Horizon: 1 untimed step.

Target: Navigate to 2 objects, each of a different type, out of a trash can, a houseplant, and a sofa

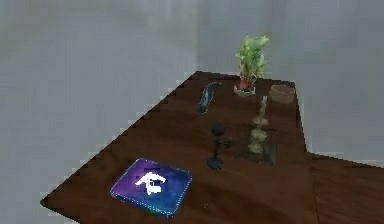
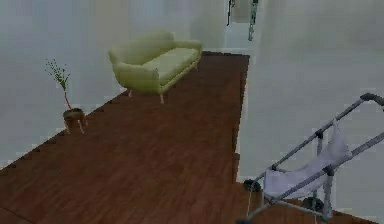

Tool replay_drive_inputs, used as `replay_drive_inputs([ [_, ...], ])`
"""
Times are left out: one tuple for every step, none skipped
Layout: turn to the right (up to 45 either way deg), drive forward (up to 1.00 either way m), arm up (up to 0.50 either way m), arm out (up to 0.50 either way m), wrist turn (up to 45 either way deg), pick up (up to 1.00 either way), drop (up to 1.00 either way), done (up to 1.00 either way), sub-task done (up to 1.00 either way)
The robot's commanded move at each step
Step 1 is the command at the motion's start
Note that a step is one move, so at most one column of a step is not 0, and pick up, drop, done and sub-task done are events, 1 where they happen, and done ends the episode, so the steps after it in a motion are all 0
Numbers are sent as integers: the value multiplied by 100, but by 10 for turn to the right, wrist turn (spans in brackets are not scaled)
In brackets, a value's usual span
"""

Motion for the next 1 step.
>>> replay_drive_inputs([
  [450,0,0,0,0,0,0,0,0],
])
